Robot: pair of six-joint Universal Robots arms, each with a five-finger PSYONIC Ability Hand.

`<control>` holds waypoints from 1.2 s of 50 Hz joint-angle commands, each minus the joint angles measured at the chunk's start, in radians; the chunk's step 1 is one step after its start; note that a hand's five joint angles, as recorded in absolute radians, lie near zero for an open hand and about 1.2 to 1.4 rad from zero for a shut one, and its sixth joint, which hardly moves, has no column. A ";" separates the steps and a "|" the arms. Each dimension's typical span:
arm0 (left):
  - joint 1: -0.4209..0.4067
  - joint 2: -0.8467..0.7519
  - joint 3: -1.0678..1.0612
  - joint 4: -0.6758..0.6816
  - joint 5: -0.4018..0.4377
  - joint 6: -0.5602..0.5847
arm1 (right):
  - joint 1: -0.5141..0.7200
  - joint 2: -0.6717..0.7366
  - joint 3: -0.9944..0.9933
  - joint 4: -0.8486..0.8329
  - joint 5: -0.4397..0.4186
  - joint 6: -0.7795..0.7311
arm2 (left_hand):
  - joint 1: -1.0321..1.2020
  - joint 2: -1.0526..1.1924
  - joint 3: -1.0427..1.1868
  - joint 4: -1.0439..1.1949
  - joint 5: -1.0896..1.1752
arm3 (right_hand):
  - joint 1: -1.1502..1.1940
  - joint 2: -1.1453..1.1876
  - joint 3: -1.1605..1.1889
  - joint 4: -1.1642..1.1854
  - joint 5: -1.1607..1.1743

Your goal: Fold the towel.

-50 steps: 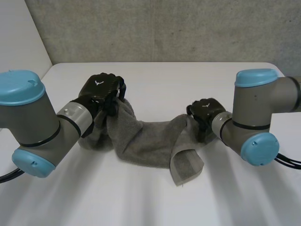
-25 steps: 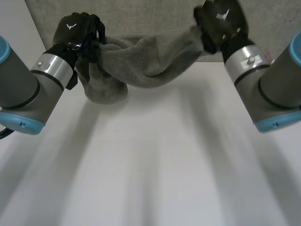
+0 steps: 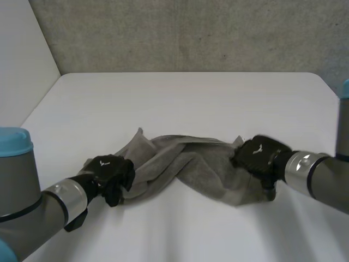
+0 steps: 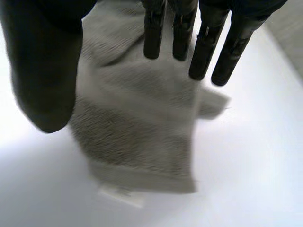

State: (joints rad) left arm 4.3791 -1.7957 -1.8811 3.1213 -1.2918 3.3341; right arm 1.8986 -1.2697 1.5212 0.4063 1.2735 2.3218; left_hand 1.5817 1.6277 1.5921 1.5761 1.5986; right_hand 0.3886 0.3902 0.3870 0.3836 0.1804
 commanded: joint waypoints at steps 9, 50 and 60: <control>-0.001 0.159 0.025 0.063 -0.014 0.010 | 0.010 -0.008 -0.099 -0.175 0.001 0.376 | -0.857 -0.903 -0.868 -0.852 -1.049 | -0.081 -0.082 -0.079 -0.075 -0.047; -0.044 0.229 -0.081 -0.001 -0.046 0.005 | 0.014 0.564 -0.523 -0.162 -0.002 0.691 | -0.822 -0.868 -0.833 -0.817 -1.014 | 0.121 0.120 0.123 0.126 0.155; -0.128 0.205 -0.099 0.028 -0.106 -0.067 | 0.014 0.572 -0.526 -0.162 -0.031 0.708 | -0.872 -0.918 -0.882 -0.866 -1.063 | 0.718 0.716 0.720 0.723 0.752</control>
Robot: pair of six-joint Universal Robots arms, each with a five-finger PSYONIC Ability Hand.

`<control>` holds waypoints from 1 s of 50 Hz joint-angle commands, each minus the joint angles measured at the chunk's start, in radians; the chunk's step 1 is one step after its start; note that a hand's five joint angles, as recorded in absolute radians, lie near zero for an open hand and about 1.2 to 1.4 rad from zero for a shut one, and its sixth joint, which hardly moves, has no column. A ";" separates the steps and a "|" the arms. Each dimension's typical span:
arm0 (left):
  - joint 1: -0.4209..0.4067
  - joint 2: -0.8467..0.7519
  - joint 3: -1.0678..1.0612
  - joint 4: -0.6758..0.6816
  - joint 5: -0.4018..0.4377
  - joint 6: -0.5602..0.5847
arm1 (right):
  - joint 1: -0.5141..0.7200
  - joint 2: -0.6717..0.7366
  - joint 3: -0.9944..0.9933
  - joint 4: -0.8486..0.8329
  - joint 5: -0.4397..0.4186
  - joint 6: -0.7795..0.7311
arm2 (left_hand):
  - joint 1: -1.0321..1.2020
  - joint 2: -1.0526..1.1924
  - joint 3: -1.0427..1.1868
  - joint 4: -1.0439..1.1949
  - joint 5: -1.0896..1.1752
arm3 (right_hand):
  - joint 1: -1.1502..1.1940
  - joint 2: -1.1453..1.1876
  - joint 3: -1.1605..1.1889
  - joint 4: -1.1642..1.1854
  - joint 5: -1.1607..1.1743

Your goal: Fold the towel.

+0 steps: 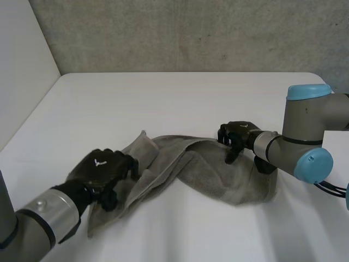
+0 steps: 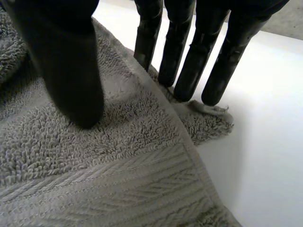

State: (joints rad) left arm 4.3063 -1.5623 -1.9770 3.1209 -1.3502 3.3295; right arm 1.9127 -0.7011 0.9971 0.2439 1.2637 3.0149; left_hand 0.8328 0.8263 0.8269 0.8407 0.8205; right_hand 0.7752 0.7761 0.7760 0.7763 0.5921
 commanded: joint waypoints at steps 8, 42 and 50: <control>-0.146 -0.159 0.073 0.059 -0.153 -0.125 | 0.000 -0.009 0.006 0.017 -0.067 0.052 | -0.123 -0.117 -0.117 -0.131 -0.285 | 0.621 0.620 0.620 0.620 0.630; -0.065 -0.513 0.849 0.234 -0.324 0.031 | 0.019 -0.236 -0.104 -0.421 -0.014 -0.319 | 0.563 0.570 0.569 0.556 0.401 | 0.621 0.620 0.620 0.620 0.630; 0.012 -0.516 1.118 0.453 -0.239 0.059 | 0.048 -0.348 -0.077 -0.787 0.042 -0.329 | 0.563 0.570 0.569 0.556 0.401 | 0.621 0.620 0.620 0.620 0.630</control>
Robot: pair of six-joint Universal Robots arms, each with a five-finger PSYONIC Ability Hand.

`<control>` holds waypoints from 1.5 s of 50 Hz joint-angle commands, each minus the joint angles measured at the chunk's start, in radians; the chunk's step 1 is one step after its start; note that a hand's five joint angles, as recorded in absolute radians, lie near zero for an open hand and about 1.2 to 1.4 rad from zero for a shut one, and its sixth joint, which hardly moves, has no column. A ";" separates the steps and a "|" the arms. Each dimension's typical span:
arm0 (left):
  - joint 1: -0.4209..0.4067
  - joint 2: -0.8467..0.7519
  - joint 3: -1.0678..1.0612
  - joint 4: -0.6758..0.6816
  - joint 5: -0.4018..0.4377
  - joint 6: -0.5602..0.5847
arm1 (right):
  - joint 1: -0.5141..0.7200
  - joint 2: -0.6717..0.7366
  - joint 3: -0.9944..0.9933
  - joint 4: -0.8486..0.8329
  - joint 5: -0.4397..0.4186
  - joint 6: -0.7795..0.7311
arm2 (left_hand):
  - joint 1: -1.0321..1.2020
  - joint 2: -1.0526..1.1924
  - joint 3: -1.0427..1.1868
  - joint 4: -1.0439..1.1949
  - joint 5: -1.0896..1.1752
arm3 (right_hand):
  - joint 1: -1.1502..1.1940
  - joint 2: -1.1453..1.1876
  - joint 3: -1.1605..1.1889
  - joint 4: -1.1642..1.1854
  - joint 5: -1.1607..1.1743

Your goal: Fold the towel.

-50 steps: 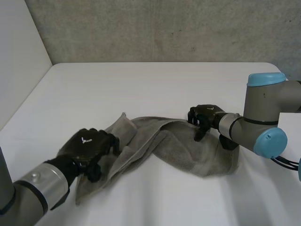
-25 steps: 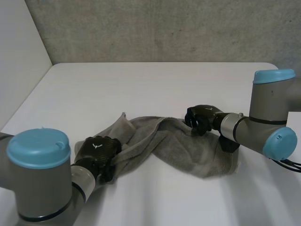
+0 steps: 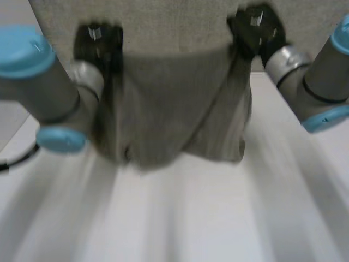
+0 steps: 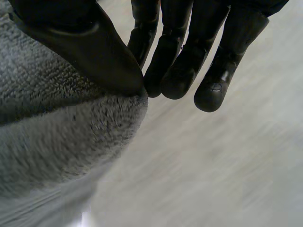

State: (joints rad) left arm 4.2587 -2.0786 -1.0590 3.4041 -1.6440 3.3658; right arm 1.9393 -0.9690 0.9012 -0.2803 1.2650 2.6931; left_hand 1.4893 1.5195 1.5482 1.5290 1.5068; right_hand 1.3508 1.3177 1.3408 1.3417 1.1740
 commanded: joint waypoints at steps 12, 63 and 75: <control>0.073 0.097 -0.029 0.169 0.127 0.023 | 0.017 -0.148 0.129 -0.097 0.016 -0.022 | -0.093 -0.123 -0.152 -0.133 -0.285 | 0.045 0.079 0.056 0.055 0.048; 0.096 0.255 -0.829 0.052 0.193 0.265 | 0.006 -0.085 0.455 0.404 -0.157 -0.297 | -0.093 -0.123 -0.152 -0.133 -0.285 | -0.858 -0.825 -0.848 -0.849 -0.855; 0.098 0.256 -0.828 0.052 0.191 0.265 | 0.021 0.092 0.312 0.429 -0.177 -0.549 | -0.093 -0.123 -0.152 -0.133 -0.285 | -0.858 -0.825 -0.848 -0.849 -0.855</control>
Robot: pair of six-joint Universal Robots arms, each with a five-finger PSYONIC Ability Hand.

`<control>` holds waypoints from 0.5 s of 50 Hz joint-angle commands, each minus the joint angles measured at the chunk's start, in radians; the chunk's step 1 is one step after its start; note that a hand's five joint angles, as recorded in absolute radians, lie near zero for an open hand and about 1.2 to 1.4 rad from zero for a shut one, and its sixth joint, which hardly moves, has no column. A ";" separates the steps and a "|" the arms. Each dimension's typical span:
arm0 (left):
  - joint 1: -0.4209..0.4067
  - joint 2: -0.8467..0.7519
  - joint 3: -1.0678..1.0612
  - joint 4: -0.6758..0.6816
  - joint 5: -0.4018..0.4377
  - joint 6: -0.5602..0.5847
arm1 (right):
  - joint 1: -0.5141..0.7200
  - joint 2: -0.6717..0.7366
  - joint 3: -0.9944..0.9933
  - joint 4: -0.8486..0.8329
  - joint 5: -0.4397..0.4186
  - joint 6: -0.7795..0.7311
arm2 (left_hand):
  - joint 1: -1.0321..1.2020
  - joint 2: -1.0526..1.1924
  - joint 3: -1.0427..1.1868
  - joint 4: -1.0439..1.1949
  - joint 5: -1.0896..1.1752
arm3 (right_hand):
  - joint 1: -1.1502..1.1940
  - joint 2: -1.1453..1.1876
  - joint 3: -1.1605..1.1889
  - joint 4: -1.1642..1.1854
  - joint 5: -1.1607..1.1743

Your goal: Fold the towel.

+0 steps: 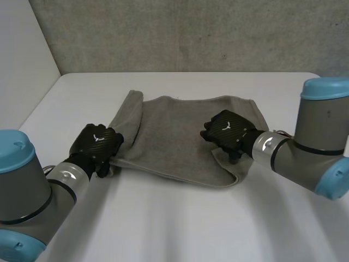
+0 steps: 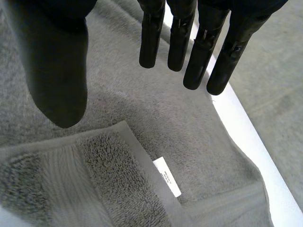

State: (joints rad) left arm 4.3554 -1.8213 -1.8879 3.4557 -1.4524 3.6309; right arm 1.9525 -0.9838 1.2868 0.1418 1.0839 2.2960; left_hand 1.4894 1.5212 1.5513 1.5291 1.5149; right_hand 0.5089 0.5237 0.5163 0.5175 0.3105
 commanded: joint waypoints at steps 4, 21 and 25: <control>0.003 -0.001 0.001 0.000 0.000 0.000 | 0.009 0.161 -0.110 0.022 0.040 -0.200 | -0.093 -0.125 -0.155 -0.133 -0.293 | -0.016 -0.031 -0.023 -0.024 0.008; 0.015 -0.001 0.006 0.000 0.003 -0.002 | 0.009 0.208 -0.138 0.022 0.110 -0.211 | -0.093 -0.125 -0.155 -0.133 -0.293 | -0.007 -0.022 -0.014 -0.016 0.017; 0.015 -0.001 0.006 0.002 0.003 -0.002 | 0.009 0.209 -0.138 0.022 0.108 -0.210 | -0.093 -0.125 -0.155 -0.133 -0.293 | -0.007 -0.022 -0.014 -0.016 0.017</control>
State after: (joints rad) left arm 4.3694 -1.8224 -1.8824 3.4569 -1.4497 3.6296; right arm 1.9621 -0.7763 1.1485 0.1643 1.1939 2.0840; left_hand 1.4894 1.5212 1.5513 1.5291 1.5149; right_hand 0.5091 0.5237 0.5163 0.5174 0.3185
